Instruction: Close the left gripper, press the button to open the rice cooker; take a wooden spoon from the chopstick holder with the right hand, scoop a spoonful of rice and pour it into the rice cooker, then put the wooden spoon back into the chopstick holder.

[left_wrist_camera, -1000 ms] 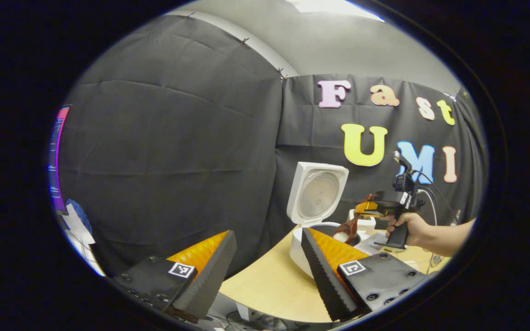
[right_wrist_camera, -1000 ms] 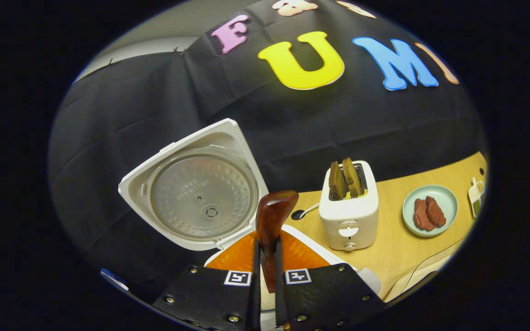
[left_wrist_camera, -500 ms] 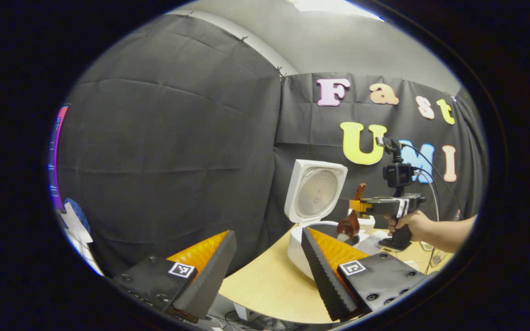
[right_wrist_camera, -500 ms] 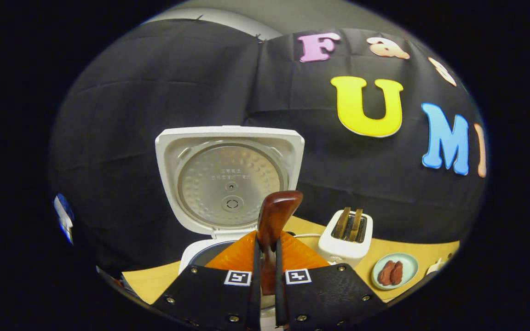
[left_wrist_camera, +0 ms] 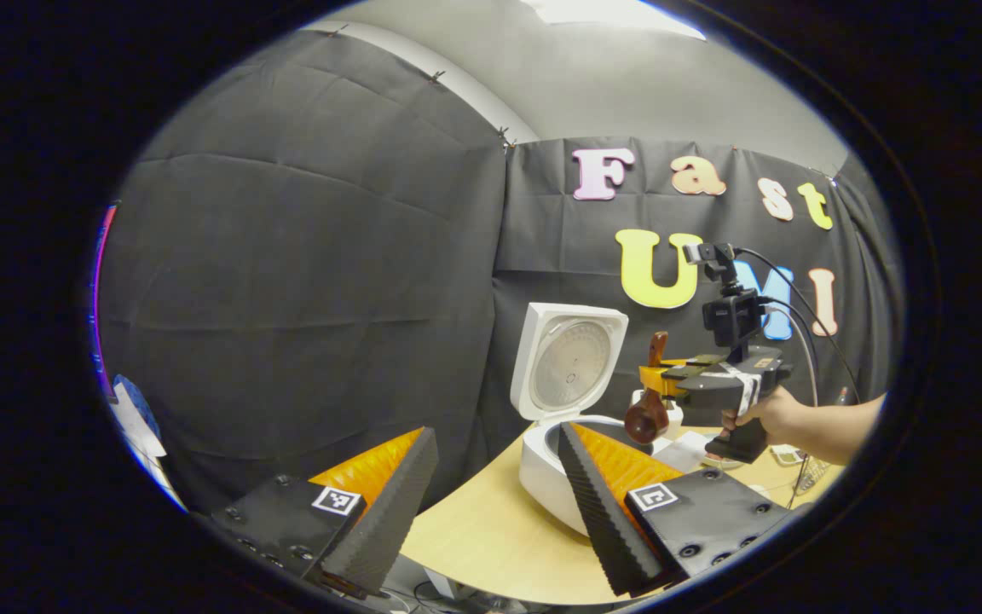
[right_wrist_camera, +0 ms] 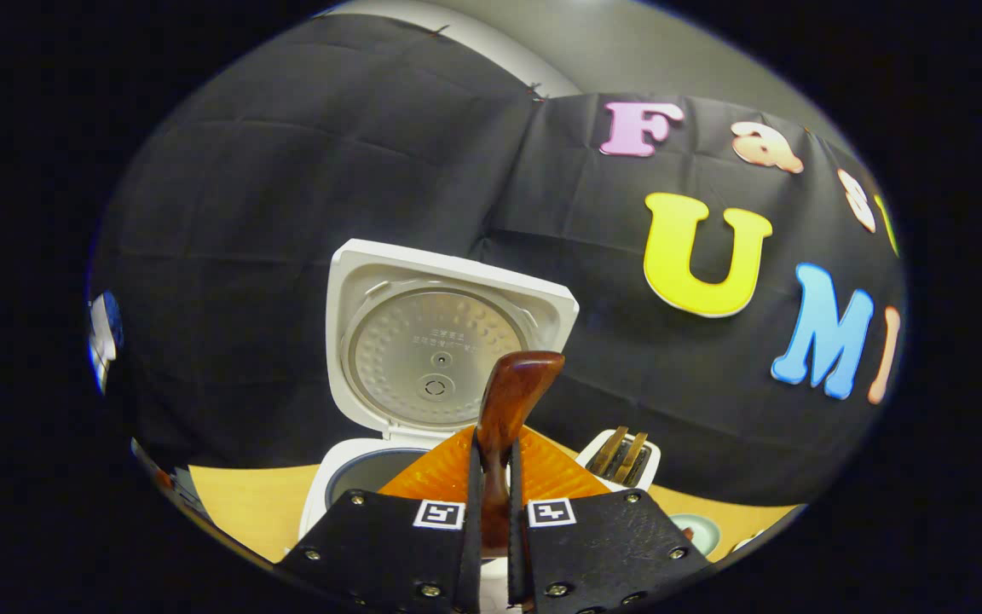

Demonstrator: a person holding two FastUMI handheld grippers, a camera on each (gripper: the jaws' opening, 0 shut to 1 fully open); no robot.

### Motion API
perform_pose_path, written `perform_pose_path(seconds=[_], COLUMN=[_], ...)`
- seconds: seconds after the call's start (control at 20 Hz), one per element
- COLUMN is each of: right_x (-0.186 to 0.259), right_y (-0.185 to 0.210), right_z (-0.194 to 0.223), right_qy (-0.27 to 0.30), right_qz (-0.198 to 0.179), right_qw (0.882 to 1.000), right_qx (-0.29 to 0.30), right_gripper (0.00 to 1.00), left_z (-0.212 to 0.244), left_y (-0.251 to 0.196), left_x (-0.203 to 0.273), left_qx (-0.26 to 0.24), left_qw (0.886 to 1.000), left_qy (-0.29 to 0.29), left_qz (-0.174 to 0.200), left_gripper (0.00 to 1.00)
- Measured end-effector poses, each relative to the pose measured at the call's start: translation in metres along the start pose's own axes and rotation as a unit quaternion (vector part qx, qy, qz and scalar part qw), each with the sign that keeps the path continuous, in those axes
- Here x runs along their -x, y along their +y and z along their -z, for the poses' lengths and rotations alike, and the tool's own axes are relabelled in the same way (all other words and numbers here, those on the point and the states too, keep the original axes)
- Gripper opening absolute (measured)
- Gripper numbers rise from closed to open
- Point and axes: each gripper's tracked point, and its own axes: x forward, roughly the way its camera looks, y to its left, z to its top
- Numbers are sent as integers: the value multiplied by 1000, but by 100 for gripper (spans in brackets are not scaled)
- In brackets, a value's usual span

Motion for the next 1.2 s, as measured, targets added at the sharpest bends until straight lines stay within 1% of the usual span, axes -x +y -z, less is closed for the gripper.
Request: perform_pose_path(seconds=[0.05,0.15,0.3,0.35,0.4,0.5,0.6,0.65,0.7,0.85,0.95,1.0,1.05,1.15,1.2], right_x=[1,7,18,22,26,37,51,59,67,93,111,120,131,150,159], right_y=[-5,-13,-27,-33,-39,-52,-65,-73,-83,-112,-131,-142,-152,-172,-183], right_z=[-2,-4,-7,-10,-13,-20,-24,-26,-28,-26,-24,-23,-22,-14,-12], right_qy=[3,5,5,2,-1,-10,-19,-24,-30,-45,-52,-55,-58,-62,-63], right_qz=[-5,-12,-16,-18,-19,-20,-18,-15,-11,6,19,28,37,55,63], right_qw=[999,994,980,974,966,949,934,928,923,914,911,911,912,912,911], right_qx=[-36,-105,-197,-227,-257,-314,-356,-371,-383,-404,-408,-408,-405,-402,-403], right_gripper=[13,13,13,13,13,13,13,13,13,12,12,12,12,13,13], left_z=[-1,-6,-12,-14,-18,-23,-27,-31,-35,-40,-45,-47,-47,-50,-51], left_y=[0,-2,-8,-13,-19,-34,-43,-47,-51,-68,-82,-90,-97,-113,-121], left_x=[1,3,5,6,7,0,0,2,3,3,1,-1,-1,-2,-1], left_qx=[-1,-2,-2,-2,-3,-5,-8,-9,-10,-10,-11,-10,-9,-6,-5], left_qw=[1000,1000,1000,1000,1000,1000,999,999,999,998,998,997,997,996,996], left_qy=[-2,-5,-9,-10,-10,-13,-17,-19,-21,-28,-32,-34,-35,-38,-39], left_qz=[2,7,13,17,19,26,33,37,40,53,61,66,70,80,85], left_gripper=[98,98,95,95,98,98,98,100,98,98,98,100,98,100,98])
